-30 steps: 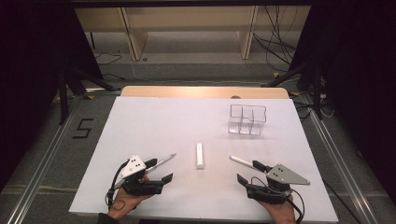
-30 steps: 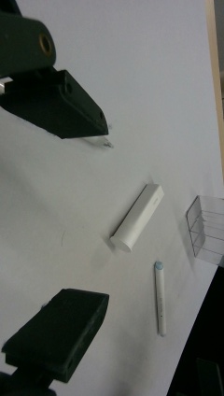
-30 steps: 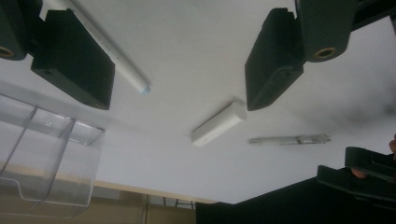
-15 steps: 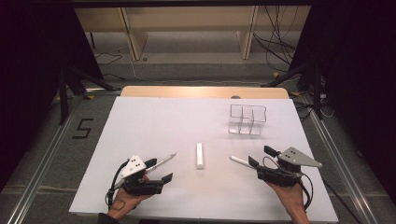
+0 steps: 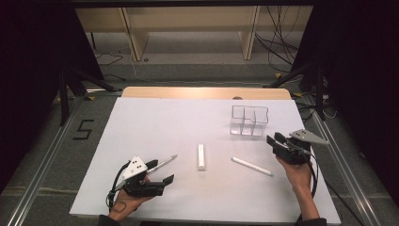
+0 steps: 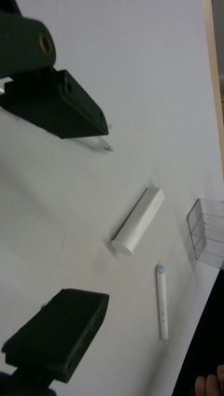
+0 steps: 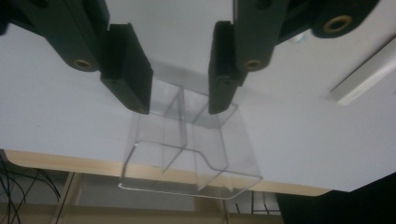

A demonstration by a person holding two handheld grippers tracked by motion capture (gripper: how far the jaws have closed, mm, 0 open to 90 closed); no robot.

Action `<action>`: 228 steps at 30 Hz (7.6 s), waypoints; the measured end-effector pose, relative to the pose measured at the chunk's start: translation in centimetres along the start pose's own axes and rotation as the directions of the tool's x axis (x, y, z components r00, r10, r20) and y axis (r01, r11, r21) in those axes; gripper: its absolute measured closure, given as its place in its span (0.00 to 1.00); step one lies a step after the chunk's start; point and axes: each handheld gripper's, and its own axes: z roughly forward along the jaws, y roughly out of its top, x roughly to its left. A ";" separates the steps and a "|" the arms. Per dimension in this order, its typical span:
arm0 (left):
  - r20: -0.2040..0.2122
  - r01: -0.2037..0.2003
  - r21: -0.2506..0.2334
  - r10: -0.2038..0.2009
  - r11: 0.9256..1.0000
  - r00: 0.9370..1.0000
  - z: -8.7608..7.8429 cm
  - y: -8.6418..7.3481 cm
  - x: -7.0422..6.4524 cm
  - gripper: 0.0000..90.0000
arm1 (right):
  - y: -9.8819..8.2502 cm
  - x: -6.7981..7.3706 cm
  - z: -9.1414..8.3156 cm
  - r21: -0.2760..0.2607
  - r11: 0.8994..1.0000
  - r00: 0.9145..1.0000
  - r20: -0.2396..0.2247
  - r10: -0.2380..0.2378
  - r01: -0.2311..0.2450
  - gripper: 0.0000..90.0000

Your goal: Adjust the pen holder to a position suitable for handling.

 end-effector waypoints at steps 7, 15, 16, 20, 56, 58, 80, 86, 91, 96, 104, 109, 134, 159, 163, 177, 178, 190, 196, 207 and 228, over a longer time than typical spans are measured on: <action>0.002 0.001 0.002 -0.001 1.000 1.000 0.1 0.0 0.0 0.17 | 0.5 -2.0 1.6 0.017 0.999 0.998 0.036 0.049 -0.050 0.87; 0.001 -0.002 0.004 0.002 1.000 1.000 0.0 0.0 0.0 0.17 | 0.7 -3.2 3.7 0.064 0.996 0.994 0.099 0.053 -0.060 0.98; 0.002 -0.001 0.003 0.001 1.000 1.000 0.0 0.0 0.0 0.17 | 0.8 -3.5 4.3 0.078 0.996 0.992 0.119 0.042 -0.051 0.99; 0.003 -0.003 0.004 0.003 1.000 1.000 0.1 0.0 0.0 0.17 | 1.0 -4.0 5.1 0.105 0.993 0.991 0.128 0.033 -0.047 1.00; 0.006 -0.006 0.009 0.006 1.000 1.000 0.1 0.0 0.0 0.17 | 2.1 -4.8 10.0 0.190 0.978 0.994 0.091 0.068 -0.084 1.00; 0.006 -0.005 0.009 0.005 1.000 1.000 0.1 0.0 0.0 0.17 | 2.2 -4.7 10.2 0.192 0.978 0.994 0.084 0.065 -0.080 1.00; 0.007 -0.002 0.004 0.002 1.000 1.000 0.1 0.1 0.0 0.17 | 3.9 -0.8 13.0 0.187 0.982 0.999 0.038 0.025 -0.032 1.00; 0.003 -0.004 0.005 0.004 1.000 1.000 0.0 0.1 0.0 0.17 | 4.2 0.3 13.9 0.193 0.981 1.000 0.027 0.012 -0.017 1.00; 0.003 -0.005 0.005 0.005 1.000 1.000 0.0 0.1 0.0 0.17 | 4.3 1.0 14.3 0.194 0.981 1.000 0.019 0.010 -0.014 1.00; 0.002 -0.004 0.007 0.004 1.000 1.000 0.0 0.1 0.0 0.17 | 4.3 1.9 14.9 0.191 0.982 1.000 0.012 0.010 -0.012 1.00; 0.000 -0.004 0.007 0.004 1.000 1.000 0.0 0.1 0.1 0.17 | 4.6 3.3 15.8 0.193 0.981 1.000 -0.008 0.005 -0.004 1.00; 0.001 -0.005 0.009 0.005 1.000 1.000 0.0 0.1 0.1 0.17 | 4.7 3.8 16.1 0.194 0.981 1.000 -0.014 -0.001 0.004 1.00; 0.001 -0.003 0.007 0.003 1.000 1.000 -0.1 0.1 0.1 0.17 | 5.2 6.8 17.5 0.201 0.979 0.999 -0.049 -0.021 0.030 1.00; -0.021 -0.002 0.022 0.002 1.000 1.000 0.0 0.1 0.3 0.17 | 5.4 4.8 13.9 0.149 0.989 0.999 -0.044 -0.016 0.022 0.85; -0.024 0.000 0.021 0.001 1.000 1.000 0.0 0.0 0.3 0.17 | 5.3 4.7 12.7 0.147 0.989 0.998 -0.067 -0.021 0.030 0.78; -0.035 0.010 0.023 -0.009 1.000 0.999 0.0 0.0 0.6 0.17 | 5.3 5.1 8.4 0.122 0.992 0.977 -0.212 -0.001 0.028 0.52; -0.036 0.011 0.024 -0.010 1.000 0.999 0.0 0.0 0.6 0.17 | 5.3 5.1 8.4 0.122 0.992 0.977 -0.212 -0.001 0.028 0.52; -0.061 0.034 0.032 -0.032 0.999 0.998 -0.2 0.0 1.3 0.17 | 2.7 6.4 4.1 0.076 0.997 0.946 -0.324 0.002 0.024 0.44; -0.072 0.048 0.040 -0.045 0.998 0.996 -0.2 -0.1 1.6 0.17 | 1.2 7.0 2.4 0.056 0.998 0.938 -0.345 -0.012 0.033 0.42; -0.102 0.024 0.083 -0.016 0.996 0.995 -0.1 0.0 2.0 0.17 | -0.4 7.9 0.9 0.035 0.997 0.931 -0.362 -0.046 0.064 0.38; -0.118 0.027 0.201 -0.003 0.979 0.993 0.0 1.3 3.3 0.17 | -2.8 8.4 -0.9 0.047 0.998 0.926 -0.377 -0.015 0.035 0.31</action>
